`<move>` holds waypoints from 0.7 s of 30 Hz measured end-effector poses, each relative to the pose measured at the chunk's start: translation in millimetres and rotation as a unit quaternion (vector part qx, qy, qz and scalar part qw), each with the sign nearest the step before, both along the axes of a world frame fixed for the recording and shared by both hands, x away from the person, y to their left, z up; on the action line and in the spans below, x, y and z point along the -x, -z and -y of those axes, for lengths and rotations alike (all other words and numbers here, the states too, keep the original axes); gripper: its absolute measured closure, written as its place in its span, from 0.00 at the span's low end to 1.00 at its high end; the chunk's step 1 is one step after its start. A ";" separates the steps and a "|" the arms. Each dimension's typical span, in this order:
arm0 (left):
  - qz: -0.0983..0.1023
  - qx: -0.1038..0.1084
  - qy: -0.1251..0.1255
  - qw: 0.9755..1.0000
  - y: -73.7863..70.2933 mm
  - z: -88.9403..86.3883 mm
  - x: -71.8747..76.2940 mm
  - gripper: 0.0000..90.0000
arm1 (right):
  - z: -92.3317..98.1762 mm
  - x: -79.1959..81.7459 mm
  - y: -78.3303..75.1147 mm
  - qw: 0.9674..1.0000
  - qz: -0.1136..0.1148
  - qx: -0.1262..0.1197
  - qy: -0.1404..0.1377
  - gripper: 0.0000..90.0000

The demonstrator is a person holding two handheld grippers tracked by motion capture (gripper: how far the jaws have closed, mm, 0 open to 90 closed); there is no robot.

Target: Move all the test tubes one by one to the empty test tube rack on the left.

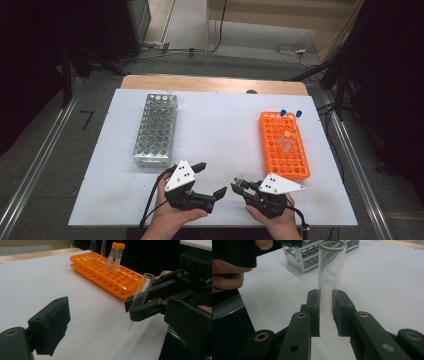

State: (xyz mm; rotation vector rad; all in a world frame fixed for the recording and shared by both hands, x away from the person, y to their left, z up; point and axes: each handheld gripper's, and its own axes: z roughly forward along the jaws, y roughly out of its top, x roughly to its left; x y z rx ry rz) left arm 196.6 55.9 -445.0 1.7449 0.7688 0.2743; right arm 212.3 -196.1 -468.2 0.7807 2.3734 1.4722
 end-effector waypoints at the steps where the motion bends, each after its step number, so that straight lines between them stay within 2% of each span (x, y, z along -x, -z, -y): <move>1: -0.001 0.000 0.005 1.000 0.0 1.8 0.6 0.14 | -2.0 0.7 0.4 1.000 0.001 0.002 -0.006 0.82; 6: -0.001 0.005 0.034 0.999 0.7 9.9 2.8 0.30 | -9.8 4.2 2.4 1.000 -0.001 0.012 -0.025 0.82; 10: 0.000 -0.001 0.047 0.999 1.5 14.3 3.3 0.43 | -15.1 7.3 3.4 0.999 -0.003 0.016 -0.038 0.82; 21: 0.014 -0.032 0.058 0.998 3.5 22.3 4.8 0.72 | -19.2 8.9 3.4 0.998 -0.006 0.023 -0.063 0.82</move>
